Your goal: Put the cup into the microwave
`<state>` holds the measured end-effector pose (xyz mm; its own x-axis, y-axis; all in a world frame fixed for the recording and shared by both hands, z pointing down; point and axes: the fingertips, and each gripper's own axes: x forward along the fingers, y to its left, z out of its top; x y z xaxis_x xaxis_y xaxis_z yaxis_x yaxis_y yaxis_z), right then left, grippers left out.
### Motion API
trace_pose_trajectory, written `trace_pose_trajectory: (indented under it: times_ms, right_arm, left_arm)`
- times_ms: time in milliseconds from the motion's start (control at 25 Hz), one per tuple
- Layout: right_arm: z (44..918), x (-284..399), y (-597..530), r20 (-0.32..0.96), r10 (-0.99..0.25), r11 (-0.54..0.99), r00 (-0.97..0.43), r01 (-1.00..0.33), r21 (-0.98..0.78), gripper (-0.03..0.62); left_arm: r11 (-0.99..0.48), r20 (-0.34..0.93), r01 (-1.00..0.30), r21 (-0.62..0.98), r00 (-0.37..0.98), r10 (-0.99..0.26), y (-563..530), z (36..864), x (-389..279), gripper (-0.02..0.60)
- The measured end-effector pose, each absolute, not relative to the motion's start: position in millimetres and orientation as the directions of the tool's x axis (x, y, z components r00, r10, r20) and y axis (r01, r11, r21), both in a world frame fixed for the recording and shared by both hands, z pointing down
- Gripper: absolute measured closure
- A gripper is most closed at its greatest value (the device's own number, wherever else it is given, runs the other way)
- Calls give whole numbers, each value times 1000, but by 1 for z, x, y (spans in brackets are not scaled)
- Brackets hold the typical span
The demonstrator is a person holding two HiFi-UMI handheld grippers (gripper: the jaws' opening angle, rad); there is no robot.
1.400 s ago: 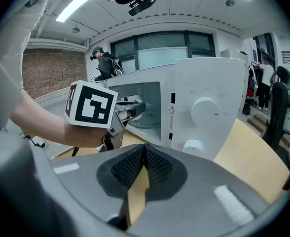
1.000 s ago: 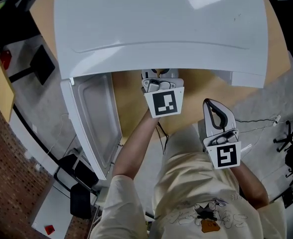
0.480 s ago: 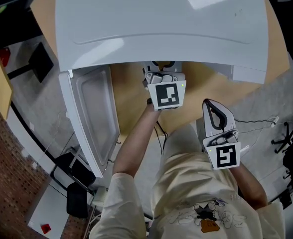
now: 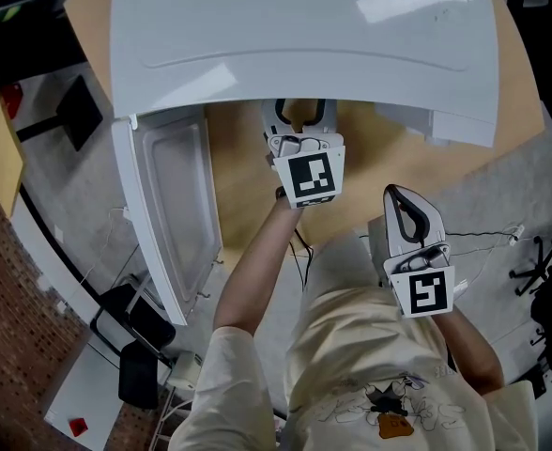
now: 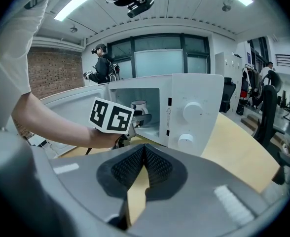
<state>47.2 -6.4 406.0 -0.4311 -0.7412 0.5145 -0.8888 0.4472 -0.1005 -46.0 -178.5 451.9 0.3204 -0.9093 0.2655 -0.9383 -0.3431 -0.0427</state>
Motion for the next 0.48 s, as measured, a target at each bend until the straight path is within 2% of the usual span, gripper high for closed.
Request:
trace_pose_trajectory:
  times_ms: [160,280,320,440,480]
  right_arm:
    - [405,46,1,508,-729,479,-459,-872,-100,587]
    - [400,41,6,486,-724,518,-490,-851,-85,588]
    - [397,39,7,478,-724,529,-498,-845,-80,588]
    - [387,35,12,462,-713,571,-527,-819,-53,588]
    - [384,34,13,460,-707,586,-537,-809,-42,588]
  left_arm:
    - [-310,282,-950,-37,288,-915,-167,452,-55,364]
    - [-287,282,-956,-56,260,-924,-153,445,-59,391]
    - [-275,264,-959,-64,250,-932,-147,438,-60,415]
    - [-238,157,-968,-74,224,-962,-130,407,-65,577]
    - [-232,152,-971,-63,220,-964,-123,401,-65,577]
